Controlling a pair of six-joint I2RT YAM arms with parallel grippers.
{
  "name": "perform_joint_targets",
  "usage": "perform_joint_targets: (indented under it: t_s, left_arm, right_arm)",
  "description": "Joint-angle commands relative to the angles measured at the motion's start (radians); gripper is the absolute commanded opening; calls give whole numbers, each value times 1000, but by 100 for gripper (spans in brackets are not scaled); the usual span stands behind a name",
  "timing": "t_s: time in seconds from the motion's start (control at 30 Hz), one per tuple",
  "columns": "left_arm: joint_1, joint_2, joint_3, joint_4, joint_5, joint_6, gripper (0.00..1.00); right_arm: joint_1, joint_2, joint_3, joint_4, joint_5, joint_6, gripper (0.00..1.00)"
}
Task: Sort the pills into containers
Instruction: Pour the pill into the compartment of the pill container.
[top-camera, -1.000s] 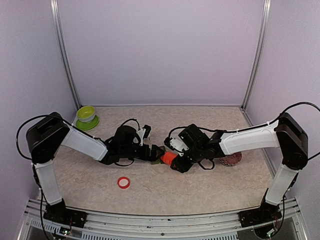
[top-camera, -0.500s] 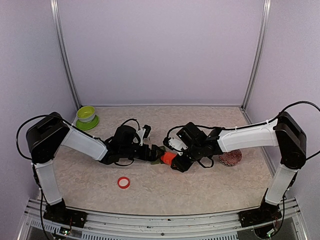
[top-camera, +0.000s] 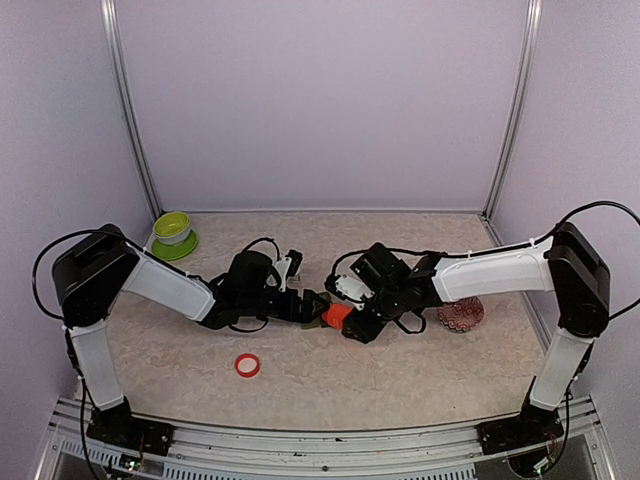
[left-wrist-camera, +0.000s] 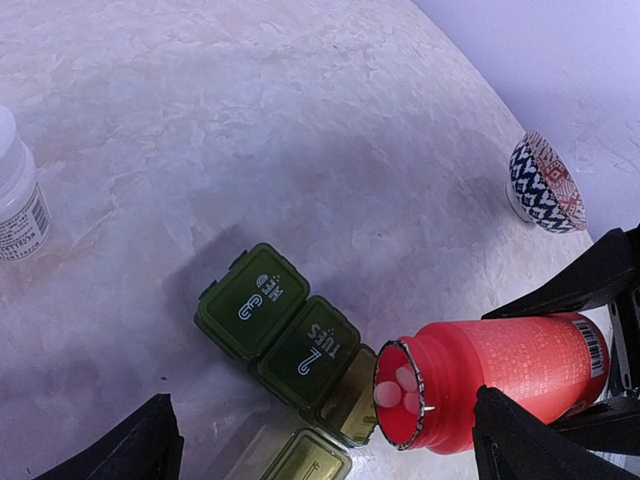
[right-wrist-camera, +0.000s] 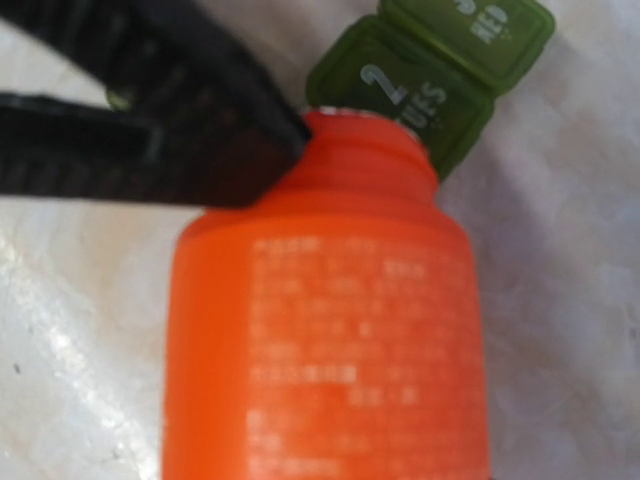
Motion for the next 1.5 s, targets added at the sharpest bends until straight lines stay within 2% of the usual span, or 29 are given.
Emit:
perform_joint_targets:
  t_s: [0.0,1.47]
  left_arm:
    - [3,-4,-6,14,13,1,99]
    - [9,3,-8,17,24,-6,99]
  right_arm:
    - [-12,17,45,-11,12,-8,30]
    - [-14,66,178,-184,-5,-43,32]
